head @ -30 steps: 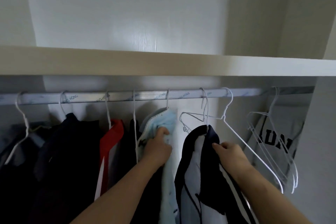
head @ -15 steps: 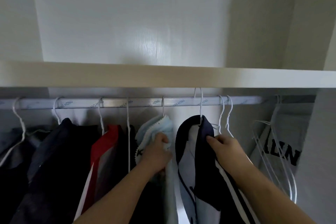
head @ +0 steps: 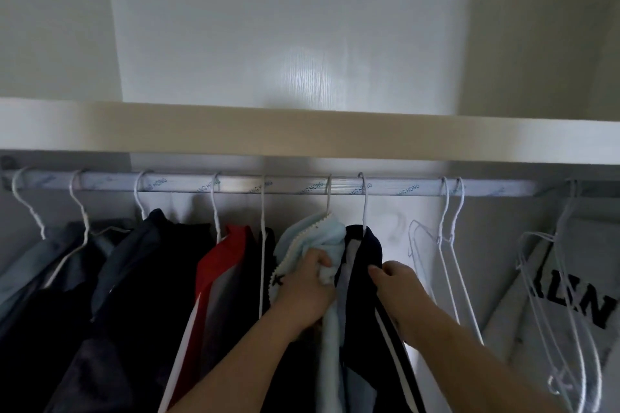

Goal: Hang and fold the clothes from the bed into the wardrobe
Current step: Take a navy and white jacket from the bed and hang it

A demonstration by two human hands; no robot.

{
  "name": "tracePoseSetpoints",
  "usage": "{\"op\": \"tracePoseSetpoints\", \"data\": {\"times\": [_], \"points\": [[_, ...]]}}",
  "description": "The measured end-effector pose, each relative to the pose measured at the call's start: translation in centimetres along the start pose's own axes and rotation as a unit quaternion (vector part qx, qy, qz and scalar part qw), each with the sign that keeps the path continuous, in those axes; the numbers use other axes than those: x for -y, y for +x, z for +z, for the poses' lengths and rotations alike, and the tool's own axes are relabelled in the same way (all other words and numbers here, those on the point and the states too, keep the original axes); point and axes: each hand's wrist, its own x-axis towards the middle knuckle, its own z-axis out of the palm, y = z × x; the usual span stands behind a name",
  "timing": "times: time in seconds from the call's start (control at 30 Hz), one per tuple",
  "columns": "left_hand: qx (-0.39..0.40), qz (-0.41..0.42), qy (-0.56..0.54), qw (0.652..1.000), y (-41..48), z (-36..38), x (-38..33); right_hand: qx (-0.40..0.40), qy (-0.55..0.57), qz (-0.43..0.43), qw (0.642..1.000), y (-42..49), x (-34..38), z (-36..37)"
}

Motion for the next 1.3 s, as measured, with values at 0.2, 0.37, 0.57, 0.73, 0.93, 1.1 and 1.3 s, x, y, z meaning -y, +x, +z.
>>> {"op": "tracePoseSetpoints", "data": {"times": [0.2, 0.37, 0.57, 0.73, 0.93, 1.1, 1.3], "points": [[-0.014, 0.013, 0.005, 1.0, -0.4, 0.3, 0.4, -0.038, -0.085, -0.068, 0.993, -1.0, -2.1, 1.3], [-0.032, 0.025, 0.014, 0.999, -1.2, 0.8, 0.6, -0.061, -0.116, -0.079, 0.988, -2.4, -4.0, 3.0], [-0.114, 0.016, 0.019, 0.993, -1.8, 1.5, 0.3, -0.13, -0.071, -0.066, 0.987, -3.0, -4.1, 3.9], [-0.123, 0.004, 0.033, 0.992, -2.0, 1.1, 0.5, -0.116, -0.053, -0.06, 0.99, -3.3, -3.6, 4.1], [-0.104, 0.003, 0.068, 0.992, -2.4, 0.6, 0.5, -0.068, -0.09, -0.059, 0.992, -4.5, -3.7, 4.6], [-0.114, -0.007, 0.064, 0.991, -3.2, 0.2, 0.6, -0.073, -0.072, -0.058, 0.993, -6.5, -4.3, 5.0], [-0.157, -0.037, 0.035, 0.986, -3.5, -0.4, 0.8, -0.079, -0.049, -0.046, 0.995, -7.8, -4.5, 5.7]]}}
